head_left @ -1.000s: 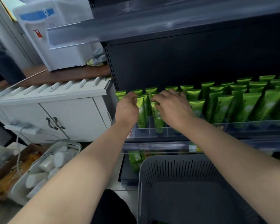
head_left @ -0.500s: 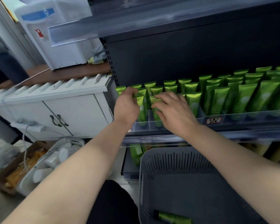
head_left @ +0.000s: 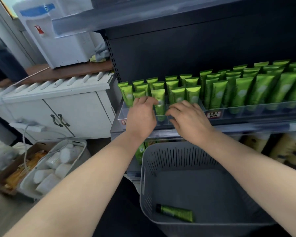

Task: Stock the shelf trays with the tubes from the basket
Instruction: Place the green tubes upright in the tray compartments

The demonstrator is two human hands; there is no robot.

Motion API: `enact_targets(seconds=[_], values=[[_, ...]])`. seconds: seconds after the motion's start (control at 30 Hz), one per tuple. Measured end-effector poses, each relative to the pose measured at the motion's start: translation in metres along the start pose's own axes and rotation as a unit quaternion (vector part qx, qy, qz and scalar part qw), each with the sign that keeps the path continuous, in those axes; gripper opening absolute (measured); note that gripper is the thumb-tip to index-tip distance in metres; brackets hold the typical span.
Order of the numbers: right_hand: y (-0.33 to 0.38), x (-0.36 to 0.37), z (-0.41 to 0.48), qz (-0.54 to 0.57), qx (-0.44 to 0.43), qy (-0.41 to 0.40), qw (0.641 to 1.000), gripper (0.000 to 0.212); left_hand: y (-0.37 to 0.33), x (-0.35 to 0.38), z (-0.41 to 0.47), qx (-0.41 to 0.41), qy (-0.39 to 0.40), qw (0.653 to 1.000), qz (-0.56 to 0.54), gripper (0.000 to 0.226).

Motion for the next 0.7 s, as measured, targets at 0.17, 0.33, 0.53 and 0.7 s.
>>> enact_targets(seconds=[0.17,0.33,0.53,0.7], values=[[0.001,0.029,-0.052,0.006,0.007,0.066,0.998,0.022,-0.011,0.045,-0.034,0.002,0.082,0.996,-0.022,0.038],[0.002,0.067,-0.115,0.020,-0.001,0.184,0.983,0.021,-0.015,0.105,-0.082,-0.014,0.193,0.980,-0.035,0.039],[0.004,0.098,-0.183,-0.005,-0.082,0.344,0.935,0.026,-0.004,0.188,-0.151,-0.052,0.416,0.908,-0.003,0.035],[0.000,0.115,-0.207,0.031,-0.038,0.401,0.915,0.031,-0.005,0.231,-0.206,-0.089,0.549,0.831,0.031,0.032]])
Point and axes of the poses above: each hand's wrist, its own z-axis towards the middle knuckle, its own x-axis out of the palm, y = z × x, the point moved 8 cm from there along z, towards the middle knuckle, and after that the axes turned 5 degrees about -z, right-handed, at the moved point
